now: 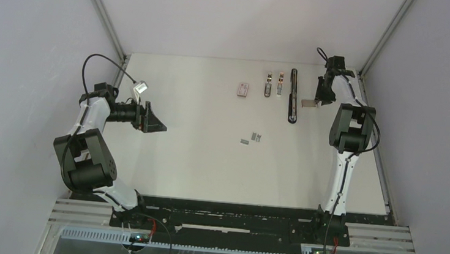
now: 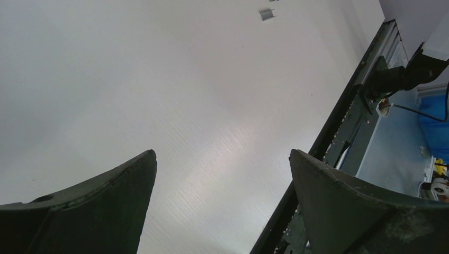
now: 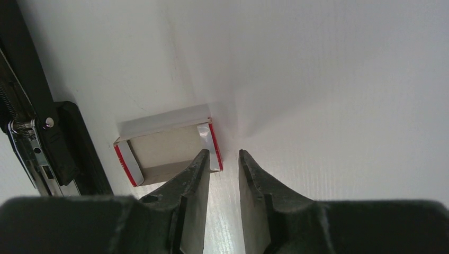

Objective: Unload the staples from the stapler
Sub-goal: Pick up the staple box from the center of the board, then place the staple box at the center of the board.

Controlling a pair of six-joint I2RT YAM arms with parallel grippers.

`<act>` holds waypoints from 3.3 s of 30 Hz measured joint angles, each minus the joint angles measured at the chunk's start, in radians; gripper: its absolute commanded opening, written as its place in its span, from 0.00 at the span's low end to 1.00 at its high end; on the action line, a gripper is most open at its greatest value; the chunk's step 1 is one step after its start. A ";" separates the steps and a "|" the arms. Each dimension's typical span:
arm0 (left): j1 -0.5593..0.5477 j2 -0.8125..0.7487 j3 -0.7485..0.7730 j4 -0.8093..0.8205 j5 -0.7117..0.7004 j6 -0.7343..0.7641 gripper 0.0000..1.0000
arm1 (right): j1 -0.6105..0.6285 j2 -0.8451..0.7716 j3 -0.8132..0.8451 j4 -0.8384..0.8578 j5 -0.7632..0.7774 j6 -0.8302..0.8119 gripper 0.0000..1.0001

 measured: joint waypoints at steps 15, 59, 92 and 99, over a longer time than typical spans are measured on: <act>0.000 0.000 0.000 -0.012 0.001 0.002 1.00 | -0.001 0.015 0.000 -0.002 -0.018 0.000 0.17; 0.000 0.013 0.000 -0.039 0.008 0.026 1.00 | 0.285 -0.476 -0.325 0.141 0.016 0.051 0.00; 0.001 0.013 0.000 -0.039 0.007 0.029 1.00 | 0.402 -0.211 -0.409 0.171 -0.043 0.206 0.03; 0.001 0.013 0.000 -0.040 0.008 0.029 1.00 | 0.407 -0.190 -0.378 0.172 -0.025 0.160 0.05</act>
